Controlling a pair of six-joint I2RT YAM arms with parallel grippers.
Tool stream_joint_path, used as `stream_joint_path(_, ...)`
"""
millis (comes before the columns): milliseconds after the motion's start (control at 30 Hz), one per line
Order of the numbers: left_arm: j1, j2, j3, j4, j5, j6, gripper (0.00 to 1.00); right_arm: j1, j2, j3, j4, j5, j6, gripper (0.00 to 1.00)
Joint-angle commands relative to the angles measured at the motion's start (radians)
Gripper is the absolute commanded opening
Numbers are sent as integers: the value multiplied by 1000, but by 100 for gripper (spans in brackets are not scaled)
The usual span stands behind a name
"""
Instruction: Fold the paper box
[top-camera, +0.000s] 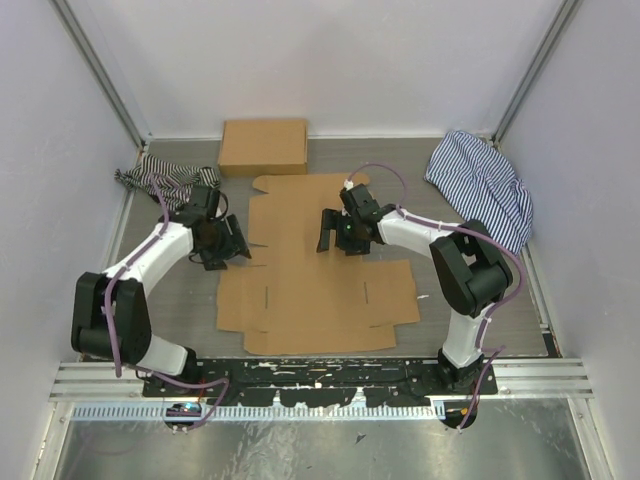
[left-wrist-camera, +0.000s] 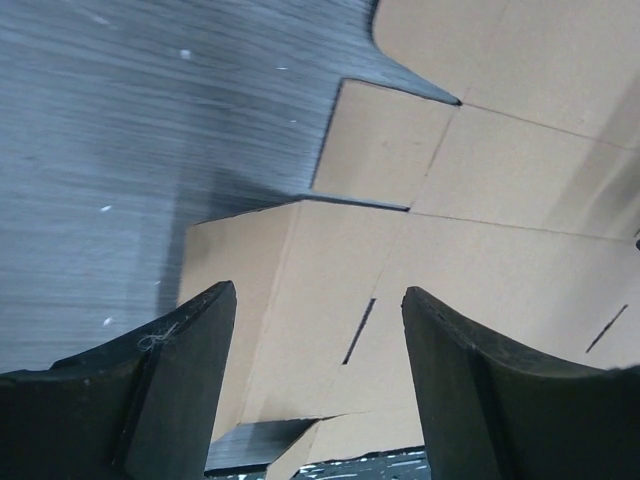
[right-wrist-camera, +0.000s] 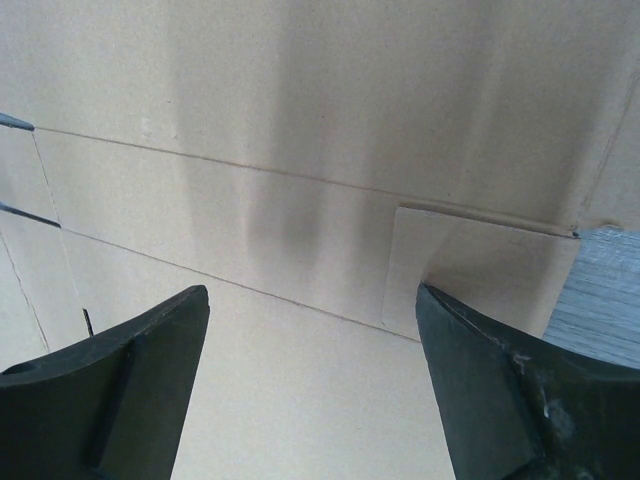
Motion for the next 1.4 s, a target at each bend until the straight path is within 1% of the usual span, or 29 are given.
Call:
stream_joint_path(0, -4, 63, 14, 108, 129, 14, 74, 1, 44, -44, -2, 43, -2, 90)
stream_joint_path(100, -6, 84, 8, 179, 152, -8, 72, 1, 47, -51, 4, 42, -2, 90)
stream_joint_path(233, -5, 142, 55, 166, 78, 24, 72, 1, 50, -57, 14, 36, -2, 90)
stream_joint_path(367, -16, 200, 80, 187, 53, 37, 70, 1, 54, -61, 18, 28, -2, 89)
stream_joint_path(467, -26, 230, 95, 189, 5, 56, 69, 1, 49, -65, 21, 22, 0, 89)
stream_joint_path(567, -25, 250, 97, 203, -14, 59, 69, 1, 48, -64, 22, 17, -1, 89)
stream_joint_path(833, -41, 313, 94, 254, -3, 53, 68, 1, 50, -67, 23, 13, -8, 89)
stream_joint_path(967, -58, 338, 95, 278, 40, 49, 68, 1, 52, -70, 25, 11, -7, 89)
stream_joint_path(1100, -76, 339, 95, 278, 61, 52, 65, 1, 52, -70, 27, 7, -4, 89)
stream_joint_path(1367, -79, 251, 110, 200, 57, 44, 63, 1, 51, -71, 29, 7, 3, 89)
